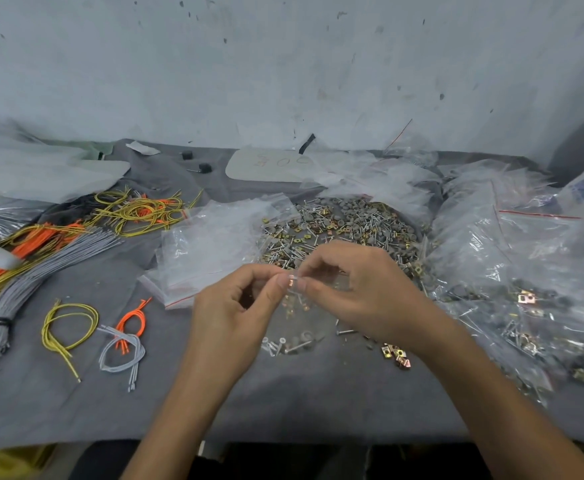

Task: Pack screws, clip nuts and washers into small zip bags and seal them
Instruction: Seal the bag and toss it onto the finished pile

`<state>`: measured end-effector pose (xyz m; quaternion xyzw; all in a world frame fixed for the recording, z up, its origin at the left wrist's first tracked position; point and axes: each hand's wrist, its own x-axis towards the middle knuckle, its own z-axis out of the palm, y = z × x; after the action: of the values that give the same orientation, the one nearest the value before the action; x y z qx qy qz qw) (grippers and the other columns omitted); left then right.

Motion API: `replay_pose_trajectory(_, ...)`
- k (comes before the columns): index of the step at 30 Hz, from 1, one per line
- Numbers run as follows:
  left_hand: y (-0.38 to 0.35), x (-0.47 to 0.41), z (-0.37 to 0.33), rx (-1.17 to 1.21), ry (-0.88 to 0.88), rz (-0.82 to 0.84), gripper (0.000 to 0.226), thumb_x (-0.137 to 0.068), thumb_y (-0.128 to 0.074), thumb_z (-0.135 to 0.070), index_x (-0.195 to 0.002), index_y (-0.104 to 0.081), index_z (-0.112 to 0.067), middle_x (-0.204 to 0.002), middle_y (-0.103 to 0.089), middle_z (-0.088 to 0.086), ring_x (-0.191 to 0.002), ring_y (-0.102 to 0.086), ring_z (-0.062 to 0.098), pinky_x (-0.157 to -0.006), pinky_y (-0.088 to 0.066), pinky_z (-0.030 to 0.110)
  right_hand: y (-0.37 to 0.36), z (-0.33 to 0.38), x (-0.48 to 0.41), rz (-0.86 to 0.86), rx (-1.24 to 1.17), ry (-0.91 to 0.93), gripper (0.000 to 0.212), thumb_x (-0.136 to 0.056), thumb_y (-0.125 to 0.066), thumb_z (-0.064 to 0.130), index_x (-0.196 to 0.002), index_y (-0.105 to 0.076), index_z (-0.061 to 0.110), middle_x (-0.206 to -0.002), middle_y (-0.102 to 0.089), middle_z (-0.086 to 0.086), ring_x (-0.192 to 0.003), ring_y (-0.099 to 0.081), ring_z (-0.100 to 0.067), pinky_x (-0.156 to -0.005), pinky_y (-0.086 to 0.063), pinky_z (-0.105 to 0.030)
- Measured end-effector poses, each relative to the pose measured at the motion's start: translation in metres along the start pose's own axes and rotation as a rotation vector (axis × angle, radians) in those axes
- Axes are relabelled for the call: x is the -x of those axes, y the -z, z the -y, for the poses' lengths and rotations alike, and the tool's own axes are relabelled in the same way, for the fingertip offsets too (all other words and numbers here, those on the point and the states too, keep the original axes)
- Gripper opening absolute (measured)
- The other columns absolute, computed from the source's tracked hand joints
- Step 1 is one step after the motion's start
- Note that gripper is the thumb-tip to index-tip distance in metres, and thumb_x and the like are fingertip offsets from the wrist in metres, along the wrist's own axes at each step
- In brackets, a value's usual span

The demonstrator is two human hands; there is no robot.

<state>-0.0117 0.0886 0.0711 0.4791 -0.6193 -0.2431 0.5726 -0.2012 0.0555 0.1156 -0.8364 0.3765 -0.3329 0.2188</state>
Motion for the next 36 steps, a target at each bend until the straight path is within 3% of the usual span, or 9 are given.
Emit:
replay_pose_trajectory(4,-0.002,0.003,-0.007,0.038,-0.001,0.009,0.006,-0.088,-0.068,-0.038,-0.092,-0.073,-0.037,-0.072,-0.069,-0.003,-0.061,-0.054,0.005,-0.053,-0.043,0.026,0.001,0.010,0.000,-0.035,0.069,0.048,0.008,-0.090,-0.072,0.027,-0.090,-0.069,0.019,-0.084,-0.064,0.010,-0.080,-0.061,-0.012,-0.076,-0.051,-0.041)
replay_pose_trajectory(8,-0.001,0.004,-0.014,0.085,-0.011,0.037,0.006,-0.088,-0.068,-0.035,-0.091,-0.074,-0.035,-0.074,-0.070,-0.002,-0.061,-0.054,0.005,-0.054,-0.042,0.020,0.001,0.018,0.002,-0.076,0.087,0.083,0.012,-0.087,-0.067,0.030,-0.084,-0.065,0.019,-0.082,-0.061,0.010,-0.076,-0.059,-0.013,-0.072,-0.050,-0.042)
replay_pose_trajectory(12,0.000,0.006,-0.016,0.119,-0.004,0.051,0.008,-0.089,-0.068,-0.036,-0.094,-0.073,-0.032,-0.079,-0.072,0.002,-0.069,-0.060,0.031,-0.059,-0.048,0.040,0.000,0.020,0.004,-0.101,0.065,0.091,0.011,-0.087,-0.066,0.030,-0.085,-0.065,0.019,-0.082,-0.061,0.009,-0.076,-0.060,-0.015,-0.070,-0.050,-0.042)
replay_pose_trajectory(15,0.002,0.007,-0.018,0.129,-0.003,0.061,0.018,-0.086,-0.067,-0.044,-0.098,-0.073,-0.033,-0.081,-0.073,0.004,-0.076,-0.063,0.038,-0.065,-0.051,0.049,-0.001,0.020,0.004,-0.120,0.058,0.100,0.015,-0.087,-0.062,0.035,-0.086,-0.066,0.020,-0.081,-0.061,0.010,-0.076,-0.061,-0.014,-0.069,-0.051,-0.041)
replay_pose_trajectory(21,0.007,0.005,-0.018,0.093,-0.015,0.027,0.007,-0.091,-0.064,-0.038,-0.092,-0.069,-0.034,-0.073,-0.067,-0.014,-0.064,-0.055,0.001,-0.059,-0.044,0.017,0.002,0.015,0.009,-0.104,0.021,0.093,0.007,-0.090,-0.076,0.021,-0.091,-0.069,0.019,-0.084,-0.065,0.011,-0.079,-0.064,-0.015,-0.072,-0.052,-0.035)
replay_pose_trajectory(27,0.006,0.009,-0.019,0.113,0.021,0.025,0.016,-0.090,-0.058,-0.047,-0.091,-0.064,-0.033,-0.070,-0.058,-0.014,-0.062,-0.047,0.005,-0.057,-0.040,0.025,0.004,0.014,0.011,-0.106,0.026,0.073,0.007,-0.091,-0.071,0.014,-0.087,-0.067,0.018,-0.078,-0.062,0.013,-0.075,-0.059,-0.008,-0.068,-0.041,-0.012)
replay_pose_trajectory(31,0.005,0.009,-0.023,0.163,0.016,0.081,0.021,-0.087,-0.060,-0.048,-0.094,-0.067,-0.030,-0.067,-0.055,-0.009,-0.062,-0.046,0.003,-0.055,-0.038,0.019,0.002,0.013,0.012,-0.117,-0.005,0.053,0.007,-0.093,-0.067,0.017,-0.086,-0.065,0.019,-0.080,-0.061,0.013,-0.077,-0.059,-0.009,-0.068,-0.043,-0.013)
replay_pose_trajectory(36,0.007,0.006,-0.022,0.113,-0.015,0.075,0.018,-0.088,-0.060,-0.048,-0.089,-0.066,-0.031,-0.065,-0.050,-0.013,-0.060,-0.042,0.004,-0.054,-0.034,0.025,0.003,0.008,0.015,-0.114,-0.045,0.065,0.005,-0.093,-0.072,0.016,-0.089,-0.069,0.017,-0.081,-0.065,0.012,-0.076,-0.062,-0.009,-0.069,-0.047,-0.016)
